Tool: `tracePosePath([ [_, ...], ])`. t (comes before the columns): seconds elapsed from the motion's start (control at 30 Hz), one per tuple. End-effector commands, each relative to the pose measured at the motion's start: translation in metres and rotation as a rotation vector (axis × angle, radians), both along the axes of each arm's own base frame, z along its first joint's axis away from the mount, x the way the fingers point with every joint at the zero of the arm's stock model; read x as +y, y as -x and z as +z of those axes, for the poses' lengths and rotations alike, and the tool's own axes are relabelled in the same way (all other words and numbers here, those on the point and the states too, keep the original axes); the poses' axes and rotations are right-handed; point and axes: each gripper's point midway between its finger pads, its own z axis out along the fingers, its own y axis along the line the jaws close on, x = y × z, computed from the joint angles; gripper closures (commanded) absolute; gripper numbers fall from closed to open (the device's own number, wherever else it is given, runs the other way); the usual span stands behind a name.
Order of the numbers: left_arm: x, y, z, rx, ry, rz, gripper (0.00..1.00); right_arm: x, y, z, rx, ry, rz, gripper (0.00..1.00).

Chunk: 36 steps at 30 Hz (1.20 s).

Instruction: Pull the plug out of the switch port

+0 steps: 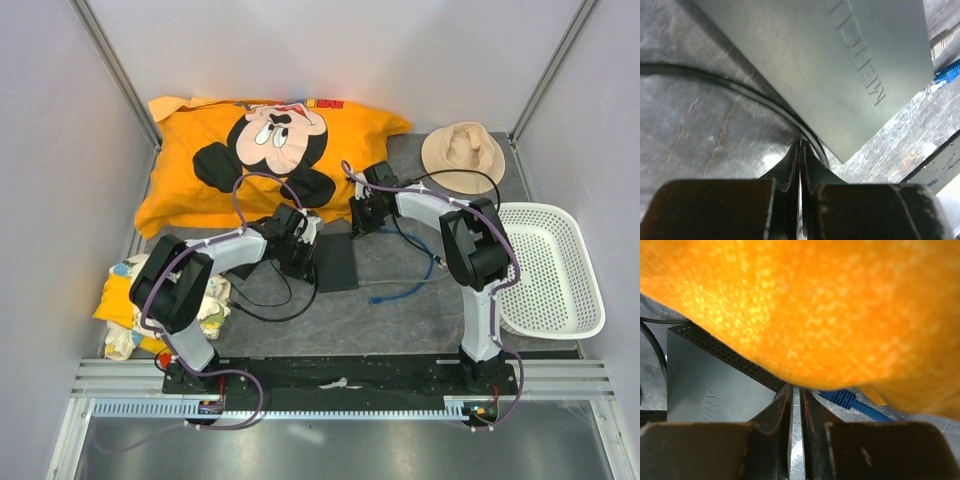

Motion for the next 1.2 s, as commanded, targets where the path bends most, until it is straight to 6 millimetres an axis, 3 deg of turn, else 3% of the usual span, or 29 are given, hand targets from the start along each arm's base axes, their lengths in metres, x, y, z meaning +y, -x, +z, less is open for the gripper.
tracePosePath([
  [0.0, 0.022, -0.019, 0.026, -0.118, -0.057, 0.036, 0.98, -0.011, -0.007, 0.031, -0.070, 0.021, 0.017, 0.79],
  [0.03, 0.026, -0.021, 0.030, -0.123, -0.058, 0.045, 0.98, -0.020, -0.011, 0.045, -0.093, 0.005, 0.006, 0.76],
  [0.13, 0.035, -0.021, 0.040, -0.118, -0.061, 0.059, 0.98, -0.040, -0.010, 0.061, -0.086, -0.059, -0.004, 0.64],
  [0.27, 0.019, -0.018, 0.049, -0.118, 0.033, -0.012, 0.98, -0.032, 0.020, 0.071, -0.010, -0.255, 0.186, 0.49],
  [0.4, -0.021, -0.015, 0.066, -0.084, 0.221, -0.110, 0.98, -0.027, 0.066, 0.061, 0.166, -0.358, 0.299, 0.40],
  [0.6, -0.060, -0.018, 0.073, -0.120, 0.346, -0.240, 0.98, -0.032, 0.101, 0.038, 0.302, -0.391, 0.399, 0.36],
  [0.77, -0.061, -0.019, 0.051, -0.075, 0.288, -0.226, 0.98, -0.038, 0.124, 0.016, 0.429, -0.409, 0.431, 0.38],
  [0.97, -0.034, -0.020, -0.009, -0.061, 0.042, -0.192, 0.98, -0.042, 0.133, 0.002, 0.467, -0.409, 0.438, 0.42],
  [1.17, -0.024, -0.011, -0.029, -0.026, -0.009, -0.163, 0.98, -0.043, 0.140, -0.013, 0.510, -0.397, 0.413, 0.46],
])
